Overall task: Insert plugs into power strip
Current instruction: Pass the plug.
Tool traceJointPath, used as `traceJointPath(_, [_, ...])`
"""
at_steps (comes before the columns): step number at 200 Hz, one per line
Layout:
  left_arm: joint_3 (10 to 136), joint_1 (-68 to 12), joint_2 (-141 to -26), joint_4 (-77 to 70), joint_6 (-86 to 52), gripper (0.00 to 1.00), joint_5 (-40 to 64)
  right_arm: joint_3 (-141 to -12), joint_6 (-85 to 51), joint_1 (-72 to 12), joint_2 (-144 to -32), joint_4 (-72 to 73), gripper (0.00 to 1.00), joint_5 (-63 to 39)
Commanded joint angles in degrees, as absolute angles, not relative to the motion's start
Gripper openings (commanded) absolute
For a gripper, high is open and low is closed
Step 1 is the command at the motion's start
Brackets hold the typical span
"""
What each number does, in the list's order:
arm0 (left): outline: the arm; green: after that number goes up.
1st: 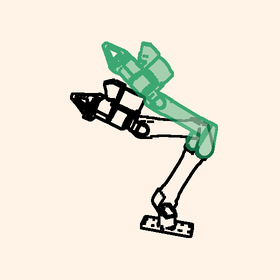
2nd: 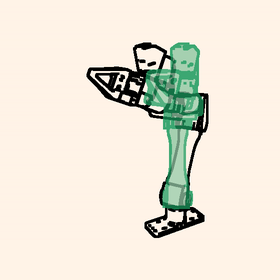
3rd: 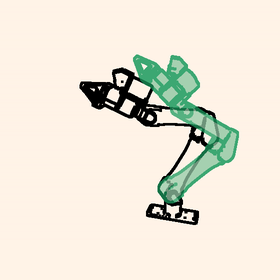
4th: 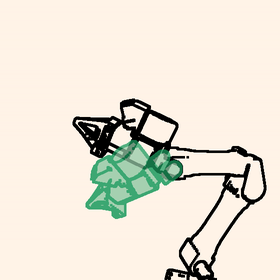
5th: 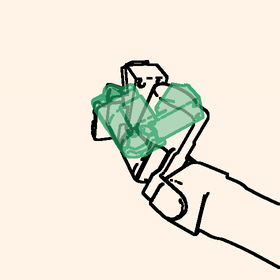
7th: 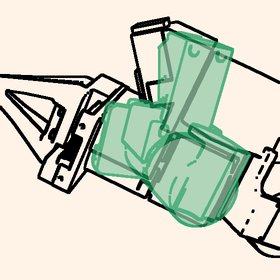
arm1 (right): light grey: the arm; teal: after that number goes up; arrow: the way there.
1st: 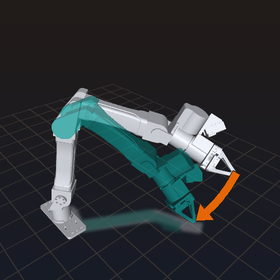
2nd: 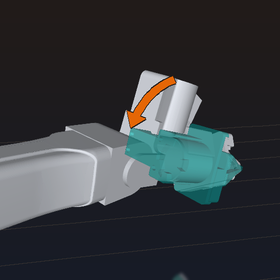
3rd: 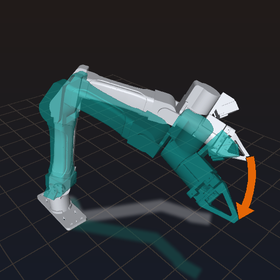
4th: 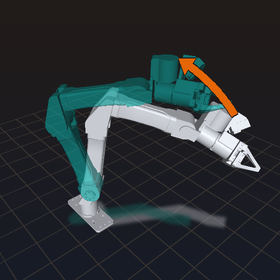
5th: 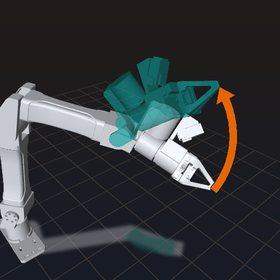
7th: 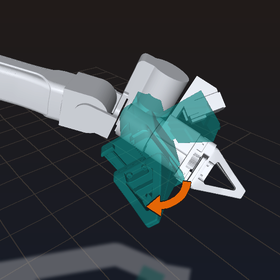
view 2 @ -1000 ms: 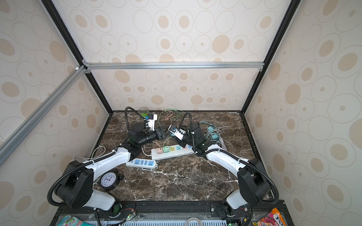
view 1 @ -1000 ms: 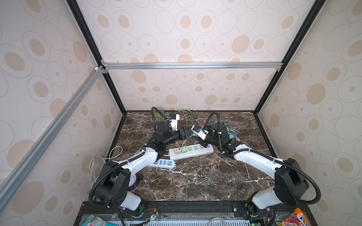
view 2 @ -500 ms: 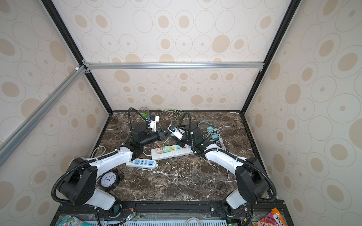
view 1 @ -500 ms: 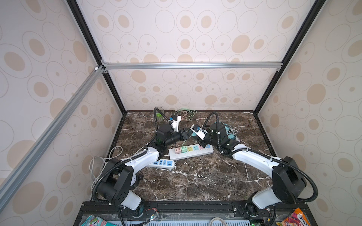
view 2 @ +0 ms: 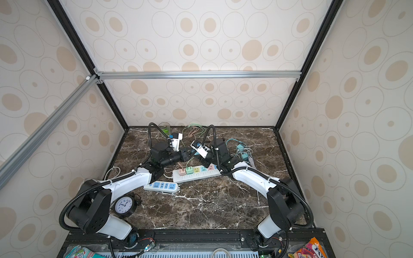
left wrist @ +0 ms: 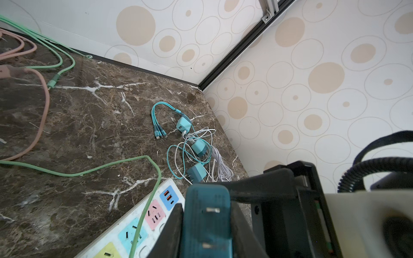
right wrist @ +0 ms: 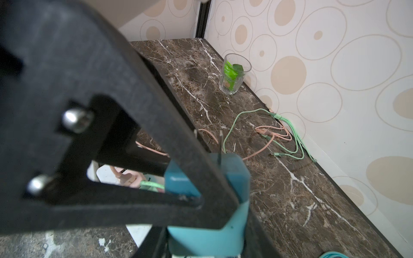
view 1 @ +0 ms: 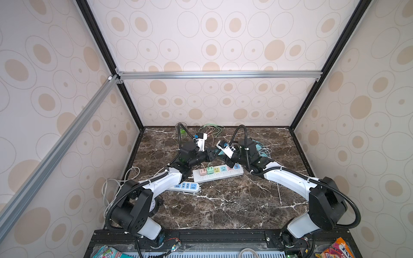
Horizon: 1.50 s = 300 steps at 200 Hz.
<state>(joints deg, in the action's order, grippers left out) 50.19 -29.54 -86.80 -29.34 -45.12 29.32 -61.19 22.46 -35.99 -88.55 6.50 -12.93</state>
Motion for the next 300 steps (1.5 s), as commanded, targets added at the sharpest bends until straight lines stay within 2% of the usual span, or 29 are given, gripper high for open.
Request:
traceJointPath(1, [53.08, -30.07, -87.54, -29.88, -45.09, 0.39, 28.85, -63.16, 23.54, -36.93, -89.30, 6.35, 0.18, -16.04])
traceJointPath(52, [52.36, -30.01, -86.51, -30.89, -44.87, 0.40, 27.25, -63.14, 23.38, -36.91, -89.38, 6.11, 0.18, -15.84])
traceJointPath(69, [51.94, -30.06, -86.31, -31.44, -45.01, 0.37, 25.71, -63.14, 23.20, -36.91, -89.55, 6.17, 0.18, -15.65])
traceJointPath(97, [51.16, -30.06, -86.13, -32.24, -45.41, 0.18, 26.02, -63.11, 22.44, -36.91, -89.66, 6.24, 0.19, -15.21])
traceJointPath(115, [50.50, -30.06, -85.71, -33.08, -45.59, 0.01, 26.02, -63.11, 21.98, -36.91, -89.74, 6.42, 0.20, -15.37])
traceJointPath(123, [50.22, -30.06, -85.48, -33.47, -45.68, 0.00, 25.86, -63.06, 21.81, -36.91, -89.65, 6.46, 0.23, -15.47])
traceJointPath(133, [49.86, -30.10, -85.27, -33.84, -45.83, 0.00, 25.23, -62.91, 21.23, -36.91, -89.38, 6.53, 0.29, -15.19])
traceJointPath(143, [49.81, -30.06, -84.95, -33.69, -45.90, 0.00, 24.29, -62.44, 19.98, -36.91, -88.68, 6.74, 0.45, -14.11])
traceJointPath(165, [50.03, -29.81, -83.91, -33.72, -45.89, 0.00, 21.29, -62.04, 16.09, -36.13, -85.52, 3.93, 0.70, -11.89])
traceJointPath(170, [50.05, -29.62, -83.64, -34.66, -46.28, 0.00, 21.13, -62.30, 14.56, -35.49, -84.64, 2.39, 0.82, -13.11])
traceJointPath(174, [50.09, -29.49, -83.52, -35.46, -46.75, 0.00, 21.33, -62.51, 12.92, -34.81, -83.95, 1.37, 0.97, -14.49])
traceJointPath(177, [50.10, -29.38, -83.42, -36.14, -47.24, 0.00, 21.62, -62.54, 11.45, -34.28, -83.49, 0.94, 1.00, -15.43])
traceJointPath(206, [50.11, -27.19, -83.66, -45.13, -55.64, 0.00, 25.93, -58.51, -12.83, -27.48, -79.28, 9.08, 1.00, -24.16])
traceJointPath(225, [48.47, -25.32, -84.75, -55.19, -64.75, 0.00, 29.74, -57.28, -32.56, -24.23, -79.00, 14.09, 0.96, -26.55])
traceJointPath(242, [47.85, -24.30, -85.98, -62.00, -70.61, 0.00, 31.91, -58.41, -42.99, -23.11, -78.71, 14.15, 0.95, -26.96])
traceJointPath(267, [48.26, -24.10, -86.22, -62.62, -71.90, 0.00, 32.31, -60.64, -47.47, -23.03, -78.21, 10.26, 0.94, -26.52])
traceJointPath(300, [48.91, -23.36, -85.87, -60.74, -70.81, 0.00, 31.55, -59.57, -39.19, -20.87, -73.71, -4.93, 0.96, -11.49])
